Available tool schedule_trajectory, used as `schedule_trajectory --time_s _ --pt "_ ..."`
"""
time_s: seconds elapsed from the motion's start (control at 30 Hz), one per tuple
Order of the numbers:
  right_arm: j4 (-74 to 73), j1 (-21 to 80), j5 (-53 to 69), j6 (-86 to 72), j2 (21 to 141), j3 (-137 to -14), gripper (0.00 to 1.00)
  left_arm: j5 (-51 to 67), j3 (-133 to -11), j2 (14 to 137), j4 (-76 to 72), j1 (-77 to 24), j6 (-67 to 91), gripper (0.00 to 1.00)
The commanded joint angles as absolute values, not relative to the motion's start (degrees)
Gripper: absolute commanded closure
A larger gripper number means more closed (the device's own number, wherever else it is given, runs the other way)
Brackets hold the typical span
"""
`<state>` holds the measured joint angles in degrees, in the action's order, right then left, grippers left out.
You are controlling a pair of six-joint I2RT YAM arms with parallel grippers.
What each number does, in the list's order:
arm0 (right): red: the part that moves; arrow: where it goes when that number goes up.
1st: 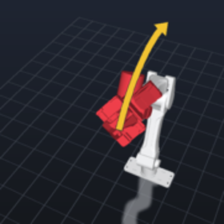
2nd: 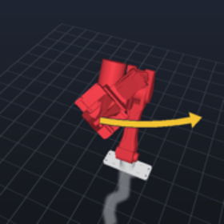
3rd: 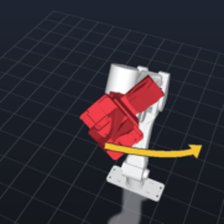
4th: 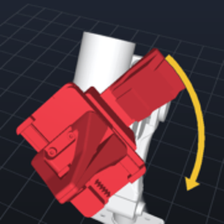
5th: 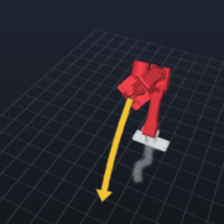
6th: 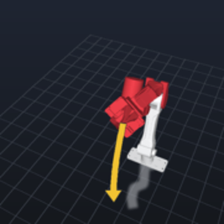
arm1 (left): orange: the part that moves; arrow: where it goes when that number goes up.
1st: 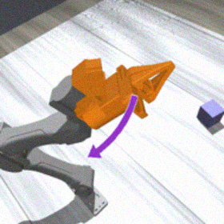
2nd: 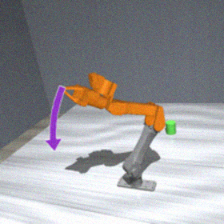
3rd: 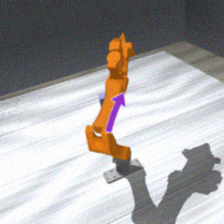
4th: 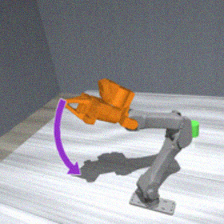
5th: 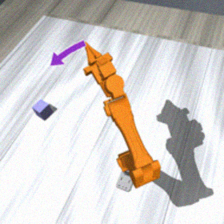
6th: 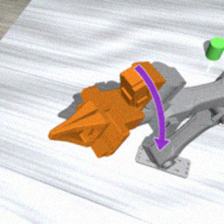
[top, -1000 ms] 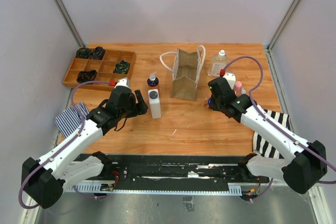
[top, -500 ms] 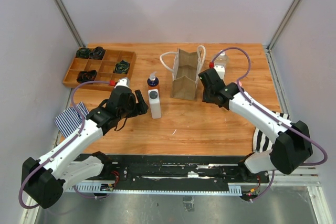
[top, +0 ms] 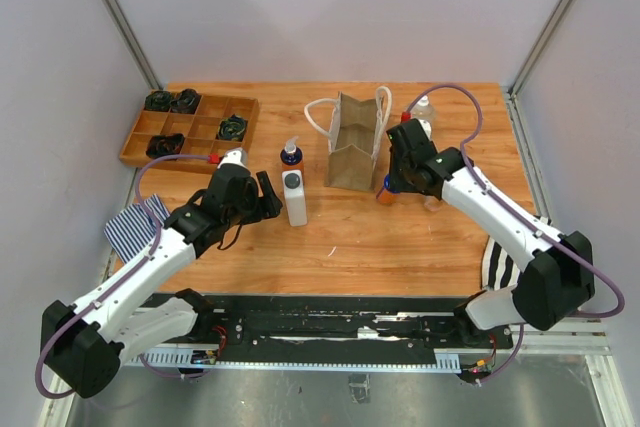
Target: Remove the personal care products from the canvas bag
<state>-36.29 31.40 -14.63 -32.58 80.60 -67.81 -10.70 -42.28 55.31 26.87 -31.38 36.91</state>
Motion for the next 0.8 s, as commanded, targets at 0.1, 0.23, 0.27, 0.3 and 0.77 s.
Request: schedule_trajectory --time_s 0.1,0.23,0.27,0.3,0.77 --pt "-47.04 28.4 -5.21 -28.69 79.67 -77.28 0.95 -10.91 -42.23 53.94 27.31 -31.73 37.43 0.23" --pt "-50.75 26.17 -1.74 -26.88 82.33 -80.64 0.97 -10.89 -42.36 53.55 27.35 -31.73 37.7 0.23" --pt "-51.09 26.0 -1.56 -26.49 82.81 -81.15 0.97 -10.82 -42.3 53.46 27.38 -31.73 37.7 0.23" --pt "-51.29 25.67 -1.39 -26.31 83.2 -81.27 0.96 -10.77 -42.28 53.36 27.38 -31.73 37.69 0.23" --pt "-55.0 26.09 -3.68 -24.79 85.8 -83.65 0.4 -11.39 -43.77 53.85 28.3 -31.73 37.27 0.23"
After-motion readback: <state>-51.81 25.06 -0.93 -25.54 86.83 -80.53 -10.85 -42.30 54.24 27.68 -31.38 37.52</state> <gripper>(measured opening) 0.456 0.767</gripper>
